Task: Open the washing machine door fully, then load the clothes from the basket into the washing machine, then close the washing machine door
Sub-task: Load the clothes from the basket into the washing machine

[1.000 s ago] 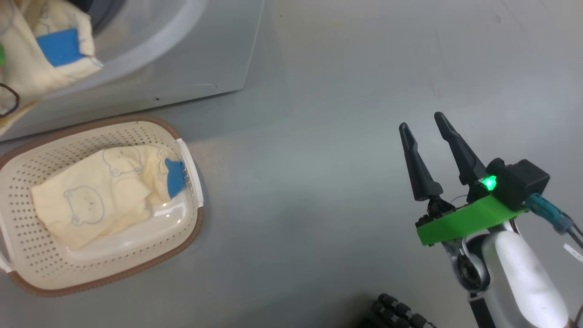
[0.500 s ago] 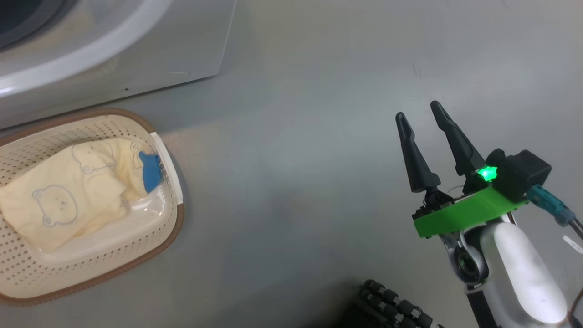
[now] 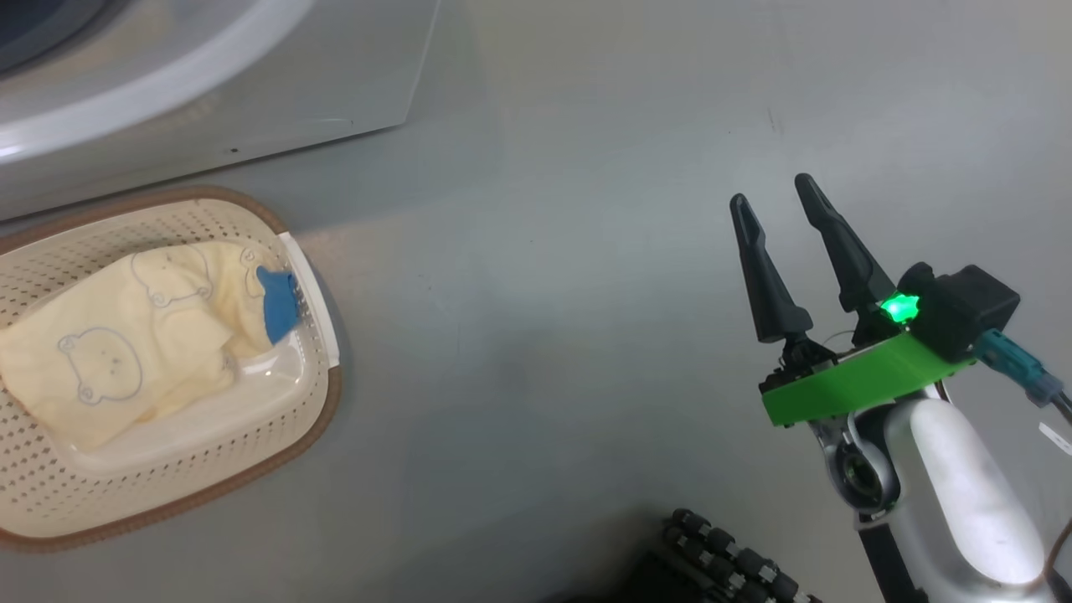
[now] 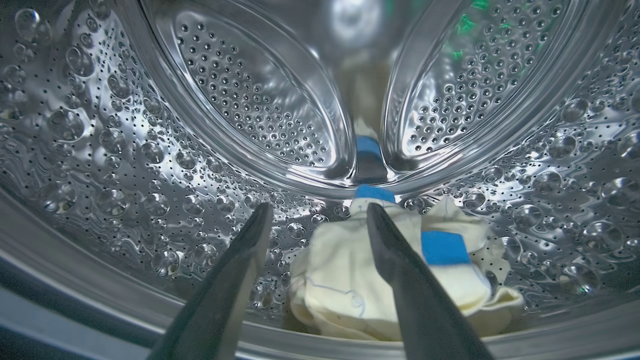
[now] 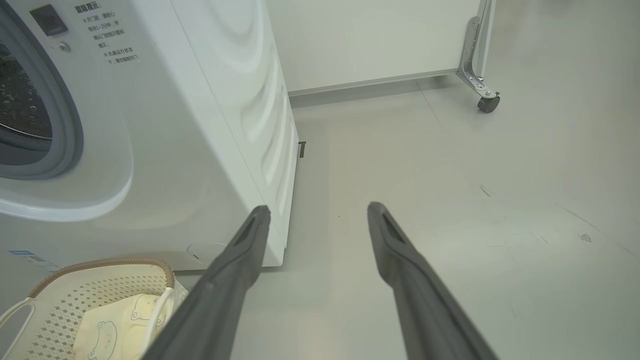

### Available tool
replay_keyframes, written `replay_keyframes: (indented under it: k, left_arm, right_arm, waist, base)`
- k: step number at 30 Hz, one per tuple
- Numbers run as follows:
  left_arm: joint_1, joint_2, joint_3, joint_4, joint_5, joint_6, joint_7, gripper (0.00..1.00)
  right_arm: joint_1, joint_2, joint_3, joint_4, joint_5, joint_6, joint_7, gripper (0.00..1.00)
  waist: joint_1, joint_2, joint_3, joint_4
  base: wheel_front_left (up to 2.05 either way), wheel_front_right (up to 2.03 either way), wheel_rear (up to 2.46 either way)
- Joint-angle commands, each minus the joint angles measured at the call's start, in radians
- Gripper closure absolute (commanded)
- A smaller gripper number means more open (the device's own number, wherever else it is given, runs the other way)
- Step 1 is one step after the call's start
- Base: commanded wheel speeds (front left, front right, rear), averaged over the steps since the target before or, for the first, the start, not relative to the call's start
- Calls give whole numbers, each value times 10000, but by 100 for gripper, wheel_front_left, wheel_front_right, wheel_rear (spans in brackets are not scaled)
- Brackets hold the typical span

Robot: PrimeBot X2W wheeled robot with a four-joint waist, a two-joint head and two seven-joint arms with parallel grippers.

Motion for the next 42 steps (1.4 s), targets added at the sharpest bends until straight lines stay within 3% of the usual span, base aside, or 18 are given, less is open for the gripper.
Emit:
replay_keyframes:
  k: [1,11,18,31,42]
  left_arm:
    - [-328,399,152,-203,39,-34,-92,0]
    - [579,-73,356,-237,-401,274,-838,0]
    - [1966,-530,569,-1103,-787,628,-1480,0]
    - [6119,-1262,718,-5171,-877,1873,-1982,0]
    - [9041,-1497,555,-7840,-572,2866,-2021,0]
  right_arm:
    - [-56,-76,85,-266,21,-29,-93,0]
    - [-88,-76,-110,-267,-183,-29,-93,0]
    - [47,-76,-354,-294,-449,-29,-93,0]
    - [471,-76,-942,-369,-980,-29,-93,0]
    - [812,-76,-1111,-254,-1424,-29,-93,0]
  waist:
    - [0,0,10,29]
    - [0,0,-204,409]
    - [0,0,-595,768]
    - [0,0,-1561,1597]
    - [0,0,-2462,2112]
  base:
    - [0,0,0]
    - [0,0,0]
    - [0,0,0]
    - [0,0,0]
    - [0,0,0]
